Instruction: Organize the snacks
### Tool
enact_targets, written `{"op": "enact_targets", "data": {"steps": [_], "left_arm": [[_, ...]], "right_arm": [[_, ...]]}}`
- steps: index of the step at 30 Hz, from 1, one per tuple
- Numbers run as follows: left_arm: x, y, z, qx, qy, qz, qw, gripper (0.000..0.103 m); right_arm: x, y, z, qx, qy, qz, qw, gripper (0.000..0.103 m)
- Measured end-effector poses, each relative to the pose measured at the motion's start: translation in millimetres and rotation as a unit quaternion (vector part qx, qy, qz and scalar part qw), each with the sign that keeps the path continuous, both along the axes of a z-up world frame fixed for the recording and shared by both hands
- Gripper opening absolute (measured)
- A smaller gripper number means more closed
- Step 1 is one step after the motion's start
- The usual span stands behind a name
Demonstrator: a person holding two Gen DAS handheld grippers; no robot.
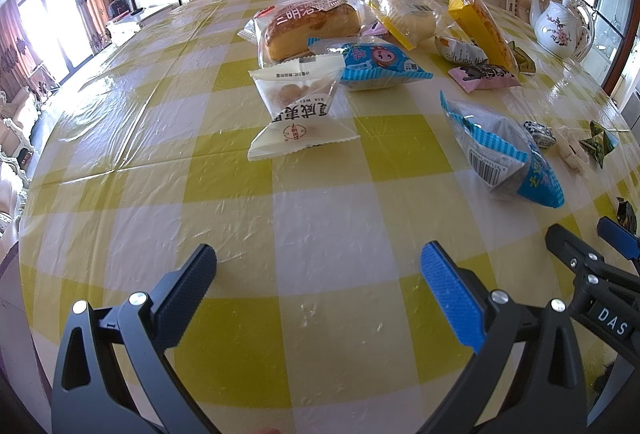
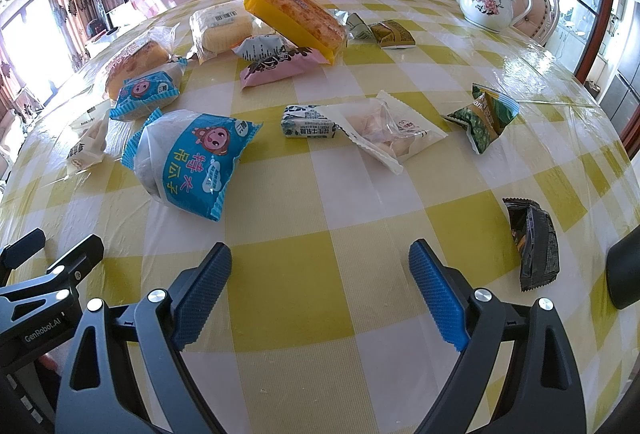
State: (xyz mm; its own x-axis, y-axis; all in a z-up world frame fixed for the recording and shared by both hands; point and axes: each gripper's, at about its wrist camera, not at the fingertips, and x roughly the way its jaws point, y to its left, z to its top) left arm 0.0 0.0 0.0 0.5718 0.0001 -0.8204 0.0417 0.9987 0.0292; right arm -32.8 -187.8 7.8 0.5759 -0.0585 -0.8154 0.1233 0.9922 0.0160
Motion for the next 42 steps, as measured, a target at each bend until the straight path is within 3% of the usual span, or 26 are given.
{"op": "enact_targets", "data": {"steps": [21,25,28,31,34,42], "left_arm": [[-4.5,1.2,-2.5,-0.001,0.001,-0.006,1.0000,0.102],[-16.2,2.9,0.3,-0.005,0.000,-0.012,0.9999,0.102],[-31.3,-0.9,7.5,-0.026,-0.023,-0.023,0.9991,0.102],[-45.3,-11.8,16.8,-0.040,-0.054,-0.057,0.9961,0.102],[-49.3,-32.2,20.7,-0.042,-0.063,-0.097,0.9925,0.102],[-31.7,-77.1,15.5,-0.058,-0.042,-0.157,0.9850,0.102]], "right_arm": [[-4.6,6.1,2.9,-0.022,0.003,0.016,1.000,0.087],[-18.7,10.4,15.3,-0.040,-0.041,0.026,0.998,0.087],[-39.5,-10.3,29.8,-0.029,-0.087,-0.003,0.996,0.087],[-49.3,-50.9,27.4,-0.001,-0.087,-0.054,0.995,0.087],[-51.2,-86.1,24.8,0.040,-0.081,-0.090,0.992,0.087],[-24.9,-122.8,13.5,0.009,-0.022,-0.092,0.995,0.085]]}}
